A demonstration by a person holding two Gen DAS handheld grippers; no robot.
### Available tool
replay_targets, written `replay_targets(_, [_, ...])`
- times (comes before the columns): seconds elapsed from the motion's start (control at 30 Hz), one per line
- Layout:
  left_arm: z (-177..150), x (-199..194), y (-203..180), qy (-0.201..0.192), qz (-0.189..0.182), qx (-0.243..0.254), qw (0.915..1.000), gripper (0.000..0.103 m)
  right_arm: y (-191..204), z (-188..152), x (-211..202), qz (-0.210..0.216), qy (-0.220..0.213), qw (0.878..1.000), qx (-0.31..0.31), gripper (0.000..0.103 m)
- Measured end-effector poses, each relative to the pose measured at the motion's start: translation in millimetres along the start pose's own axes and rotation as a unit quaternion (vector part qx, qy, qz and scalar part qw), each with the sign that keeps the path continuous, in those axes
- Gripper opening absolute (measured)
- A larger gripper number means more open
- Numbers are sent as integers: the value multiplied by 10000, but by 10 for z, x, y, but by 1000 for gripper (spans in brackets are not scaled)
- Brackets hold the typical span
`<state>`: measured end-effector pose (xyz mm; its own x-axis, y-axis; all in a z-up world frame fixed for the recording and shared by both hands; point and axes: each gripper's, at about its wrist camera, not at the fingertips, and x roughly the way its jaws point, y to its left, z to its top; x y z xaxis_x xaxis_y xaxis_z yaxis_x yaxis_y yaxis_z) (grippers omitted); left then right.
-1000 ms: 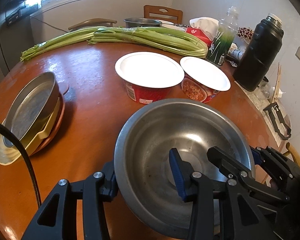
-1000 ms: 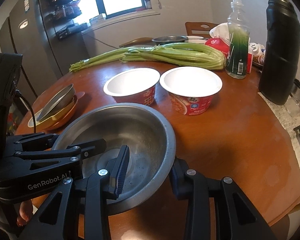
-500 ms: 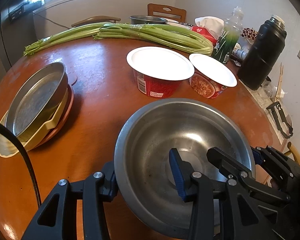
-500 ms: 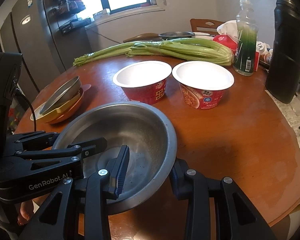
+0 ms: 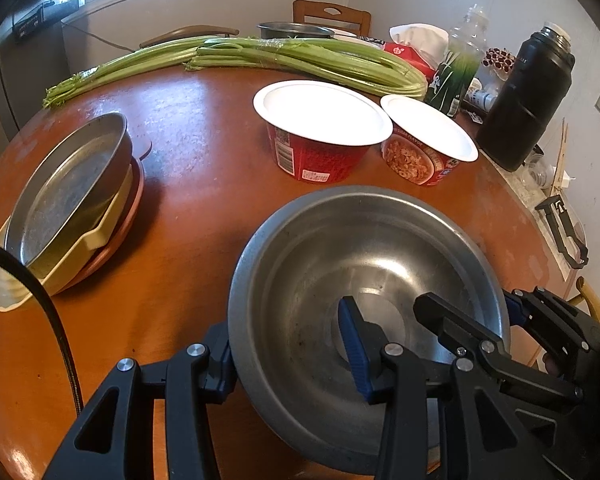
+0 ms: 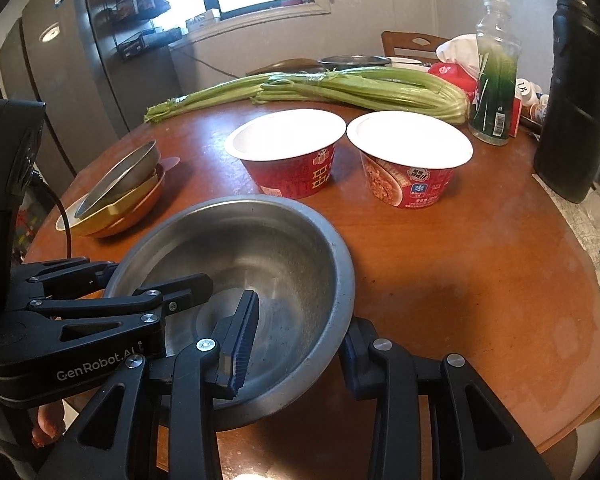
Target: Organize plates and bowls
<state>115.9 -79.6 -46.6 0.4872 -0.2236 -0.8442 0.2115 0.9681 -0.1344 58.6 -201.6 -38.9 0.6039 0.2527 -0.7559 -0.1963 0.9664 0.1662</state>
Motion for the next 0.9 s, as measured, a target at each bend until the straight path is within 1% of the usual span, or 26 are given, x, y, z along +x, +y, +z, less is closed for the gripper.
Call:
replay_targets(0.4, [-5, 12, 59, 2, 27, -56, 10000, 45, 25, 21, 69, 7, 91, 10000, 30, 39])
replay_targets(0.67, [-4, 5, 72, -1, 23, -90, 10000, 45, -11, 24, 72, 165, 85, 9997, 168, 39])
replay_targets(0.77, [-5, -13, 71, -37, 13, -91, 10000, 45, 5, 27, 39, 166, 24, 9997, 164, 40])
replay_targets(0.9, [-4, -39, 86, -69, -8, -109, 9999, 45, 1, 27, 19, 174, -9, 9997, 197, 44])
